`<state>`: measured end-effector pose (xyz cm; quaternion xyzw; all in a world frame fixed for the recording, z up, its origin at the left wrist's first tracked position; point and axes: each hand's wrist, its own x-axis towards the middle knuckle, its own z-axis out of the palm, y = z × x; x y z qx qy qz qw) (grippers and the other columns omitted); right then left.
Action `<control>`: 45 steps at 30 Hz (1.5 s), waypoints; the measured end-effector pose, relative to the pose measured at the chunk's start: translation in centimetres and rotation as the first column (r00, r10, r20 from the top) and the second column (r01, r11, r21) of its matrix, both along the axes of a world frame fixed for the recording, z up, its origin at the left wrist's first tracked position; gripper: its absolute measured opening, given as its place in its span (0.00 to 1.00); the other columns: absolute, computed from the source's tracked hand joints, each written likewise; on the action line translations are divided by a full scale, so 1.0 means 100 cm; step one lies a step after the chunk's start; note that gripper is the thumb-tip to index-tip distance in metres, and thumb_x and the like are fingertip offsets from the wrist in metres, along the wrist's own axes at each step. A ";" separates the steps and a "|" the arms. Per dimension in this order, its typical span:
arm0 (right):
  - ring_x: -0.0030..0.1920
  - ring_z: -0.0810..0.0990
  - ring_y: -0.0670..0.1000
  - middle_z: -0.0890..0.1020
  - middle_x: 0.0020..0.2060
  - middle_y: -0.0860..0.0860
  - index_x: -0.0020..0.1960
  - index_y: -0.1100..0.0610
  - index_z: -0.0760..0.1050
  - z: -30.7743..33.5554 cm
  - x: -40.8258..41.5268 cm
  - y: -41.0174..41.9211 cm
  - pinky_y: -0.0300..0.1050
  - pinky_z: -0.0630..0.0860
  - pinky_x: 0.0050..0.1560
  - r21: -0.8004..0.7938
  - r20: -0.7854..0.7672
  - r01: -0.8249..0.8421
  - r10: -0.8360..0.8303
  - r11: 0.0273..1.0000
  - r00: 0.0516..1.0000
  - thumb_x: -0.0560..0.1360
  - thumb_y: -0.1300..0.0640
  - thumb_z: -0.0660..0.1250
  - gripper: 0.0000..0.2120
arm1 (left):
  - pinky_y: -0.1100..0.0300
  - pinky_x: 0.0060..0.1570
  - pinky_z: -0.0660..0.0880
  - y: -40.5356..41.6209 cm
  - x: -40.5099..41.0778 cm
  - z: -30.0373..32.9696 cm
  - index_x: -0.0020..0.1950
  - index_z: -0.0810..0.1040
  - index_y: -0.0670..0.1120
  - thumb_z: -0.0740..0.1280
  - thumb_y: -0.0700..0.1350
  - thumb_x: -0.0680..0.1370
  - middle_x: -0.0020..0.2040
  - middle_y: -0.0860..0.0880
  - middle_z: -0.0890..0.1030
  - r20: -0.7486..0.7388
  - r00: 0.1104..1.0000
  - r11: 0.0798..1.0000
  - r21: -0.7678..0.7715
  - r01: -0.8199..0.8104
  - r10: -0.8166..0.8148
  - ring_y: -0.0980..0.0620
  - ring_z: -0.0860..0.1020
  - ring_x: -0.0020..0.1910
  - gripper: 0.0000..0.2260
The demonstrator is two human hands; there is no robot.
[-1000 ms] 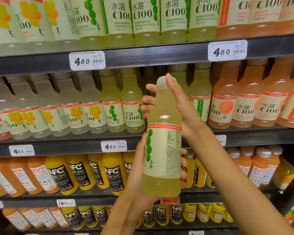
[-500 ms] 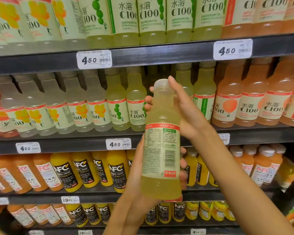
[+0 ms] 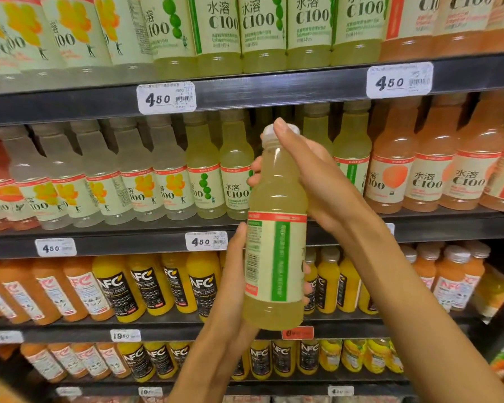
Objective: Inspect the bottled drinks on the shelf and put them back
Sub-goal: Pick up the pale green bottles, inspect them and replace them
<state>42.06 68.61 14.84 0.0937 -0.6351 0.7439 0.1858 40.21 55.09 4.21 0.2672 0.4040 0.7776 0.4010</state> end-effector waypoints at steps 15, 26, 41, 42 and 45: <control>0.36 0.84 0.51 0.83 0.35 0.52 0.60 0.56 0.72 0.008 0.001 -0.006 0.43 0.80 0.34 -0.041 0.028 0.242 -0.241 0.969 0.970 0.75 0.49 0.69 0.18 | 0.50 0.49 0.78 -0.001 -0.005 -0.003 0.62 0.80 0.45 0.54 0.69 0.75 0.53 0.38 0.82 -0.057 0.998 0.999 -0.040 -0.002 0.000 0.44 0.82 0.46 0.33; 0.38 0.84 0.51 0.83 0.37 0.54 0.63 0.59 0.68 -0.001 -0.013 -0.001 0.44 0.81 0.38 -0.462 0.131 -0.115 0.196 0.880 0.972 0.78 0.49 0.63 0.19 | 0.46 0.52 0.77 -0.001 0.021 0.010 0.62 0.73 0.33 0.57 0.67 0.76 0.48 0.36 0.80 0.242 0.905 0.921 0.262 0.287 -0.351 0.42 0.81 0.45 0.37; 0.38 0.75 0.50 0.75 0.37 0.53 0.49 0.60 0.70 -0.020 -0.022 0.007 0.44 0.75 0.43 -0.571 0.409 0.071 0.208 0.818 0.889 0.79 0.49 0.61 0.13 | 0.48 0.53 0.78 -0.001 0.029 0.023 0.59 0.77 0.30 0.75 0.53 0.70 0.55 0.33 0.80 0.310 0.919 0.942 0.302 0.148 -0.244 0.39 0.81 0.54 0.30; 0.37 0.75 0.50 0.75 0.36 0.53 0.47 0.59 0.70 -0.020 -0.019 0.007 0.43 0.77 0.39 -0.600 0.362 0.038 0.229 0.799 0.903 0.79 0.49 0.62 0.13 | 0.48 0.54 0.77 -0.001 0.028 0.022 0.61 0.75 0.30 0.74 0.54 0.71 0.55 0.33 0.79 0.289 0.920 0.939 0.294 0.178 -0.265 0.39 0.80 0.54 0.31; 0.34 0.78 0.48 0.77 0.35 0.52 0.51 0.58 0.70 -0.011 -0.015 0.010 0.42 0.81 0.36 -0.538 0.170 -0.095 0.218 0.837 0.961 0.79 0.50 0.64 0.11 | 0.48 0.54 0.77 -0.002 0.024 0.009 0.66 0.72 0.34 0.69 0.58 0.74 0.55 0.36 0.80 0.113 0.955 0.950 0.189 0.250 -0.274 0.40 0.81 0.52 0.33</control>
